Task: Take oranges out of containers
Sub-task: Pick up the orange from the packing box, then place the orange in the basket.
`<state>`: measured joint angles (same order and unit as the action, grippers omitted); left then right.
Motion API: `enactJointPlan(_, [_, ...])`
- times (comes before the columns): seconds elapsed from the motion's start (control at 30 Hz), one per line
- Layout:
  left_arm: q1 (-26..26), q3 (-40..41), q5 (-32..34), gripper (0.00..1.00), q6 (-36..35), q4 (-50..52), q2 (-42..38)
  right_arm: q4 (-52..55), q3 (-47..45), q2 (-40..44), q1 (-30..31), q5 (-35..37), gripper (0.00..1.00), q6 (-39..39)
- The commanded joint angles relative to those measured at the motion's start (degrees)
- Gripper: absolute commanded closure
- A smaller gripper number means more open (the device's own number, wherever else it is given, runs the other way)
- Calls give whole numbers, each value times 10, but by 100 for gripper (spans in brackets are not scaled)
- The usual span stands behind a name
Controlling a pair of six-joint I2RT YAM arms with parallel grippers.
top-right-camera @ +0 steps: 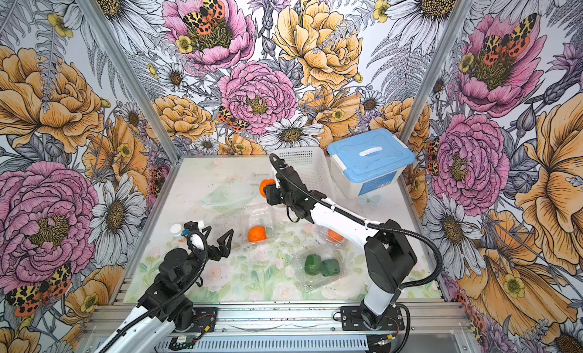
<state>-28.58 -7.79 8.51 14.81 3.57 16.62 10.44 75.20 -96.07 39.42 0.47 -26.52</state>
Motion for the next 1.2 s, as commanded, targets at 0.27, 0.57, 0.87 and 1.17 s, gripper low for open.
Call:
enactJointPlan(0.27, [8, 4, 6, 1, 5, -16, 20, -6, -19, 11, -57, 51, 43, -12])
enactJointPlan(0.57, [10, 3, 4, 1, 6, -17, 24, -5, -30, 20, -61, 61, 25, 8])
enactJointPlan(0.87, [11, 3, 4, 1, 5, -17, 24, -4, -66, 51, -52, 4, 26, -10])
enactJointPlan(1.17, [11, 4, 2, 1, 6, -20, 26, 87, -19, 59, 57, 107, 26, 78])
